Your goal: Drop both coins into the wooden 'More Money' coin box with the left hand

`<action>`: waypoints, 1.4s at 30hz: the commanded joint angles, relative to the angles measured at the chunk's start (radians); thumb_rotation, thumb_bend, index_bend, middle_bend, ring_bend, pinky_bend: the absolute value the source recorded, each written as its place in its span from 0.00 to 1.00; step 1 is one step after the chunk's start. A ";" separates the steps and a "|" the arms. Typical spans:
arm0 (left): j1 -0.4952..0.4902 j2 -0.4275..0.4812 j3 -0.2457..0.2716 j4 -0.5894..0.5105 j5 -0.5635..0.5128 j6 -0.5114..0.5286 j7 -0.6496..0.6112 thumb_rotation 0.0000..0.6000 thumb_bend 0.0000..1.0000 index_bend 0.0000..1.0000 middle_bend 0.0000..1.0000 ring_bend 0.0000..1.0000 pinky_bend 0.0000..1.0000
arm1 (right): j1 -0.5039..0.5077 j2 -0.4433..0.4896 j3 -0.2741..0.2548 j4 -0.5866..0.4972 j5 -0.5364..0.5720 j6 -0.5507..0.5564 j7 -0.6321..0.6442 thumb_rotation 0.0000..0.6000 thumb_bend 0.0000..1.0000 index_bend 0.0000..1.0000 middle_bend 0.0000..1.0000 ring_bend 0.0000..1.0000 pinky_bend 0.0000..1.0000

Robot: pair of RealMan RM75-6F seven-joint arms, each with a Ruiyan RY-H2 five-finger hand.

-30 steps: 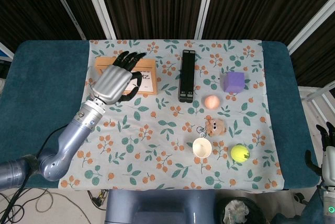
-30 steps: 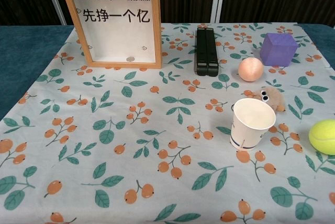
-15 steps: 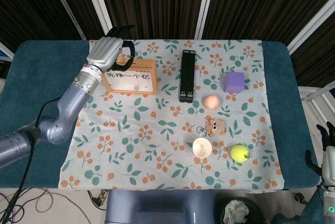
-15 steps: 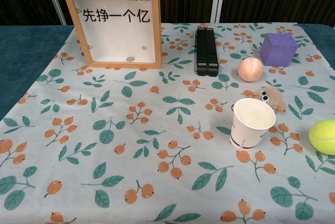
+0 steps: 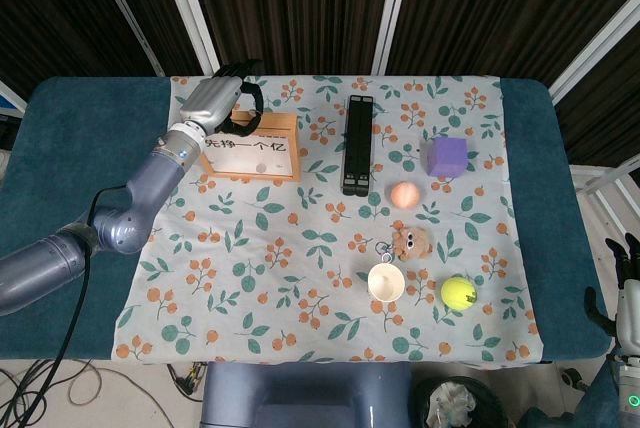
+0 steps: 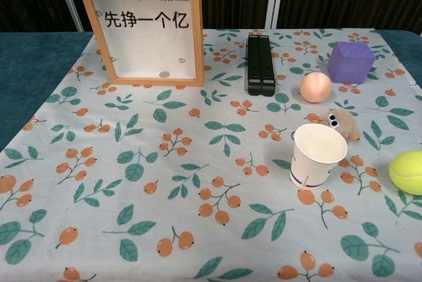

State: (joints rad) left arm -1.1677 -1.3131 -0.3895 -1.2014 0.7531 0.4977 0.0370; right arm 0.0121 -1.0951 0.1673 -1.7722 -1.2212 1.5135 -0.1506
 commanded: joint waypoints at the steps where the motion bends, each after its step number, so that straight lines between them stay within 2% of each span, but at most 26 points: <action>1: -0.006 -0.007 0.011 0.013 0.006 0.001 -0.001 1.00 0.57 0.70 0.02 0.00 0.00 | 0.000 0.000 0.000 0.000 0.000 -0.001 0.000 1.00 0.51 0.15 0.02 0.00 0.00; 8: -0.002 -0.029 0.032 0.044 0.006 0.008 -0.018 1.00 0.57 0.69 0.02 0.00 0.00 | 0.000 0.000 -0.001 -0.001 0.001 0.000 -0.001 1.00 0.51 0.15 0.02 0.00 0.00; 27: 0.005 -0.111 0.038 0.175 0.065 0.000 -0.100 1.00 0.57 0.68 0.02 0.00 0.00 | -0.003 0.000 0.002 -0.006 0.005 0.004 0.002 1.00 0.51 0.15 0.02 0.00 0.00; 42: 0.010 -0.113 0.042 0.193 0.110 -0.006 -0.126 1.00 0.57 0.67 0.02 0.00 0.00 | -0.003 0.000 0.001 -0.006 0.004 0.004 0.002 1.00 0.51 0.15 0.02 0.00 0.00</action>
State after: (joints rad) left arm -1.1580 -1.4266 -0.3469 -1.0085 0.8617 0.4908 -0.0885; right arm 0.0088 -1.0952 0.1680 -1.7784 -1.2172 1.5177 -0.1483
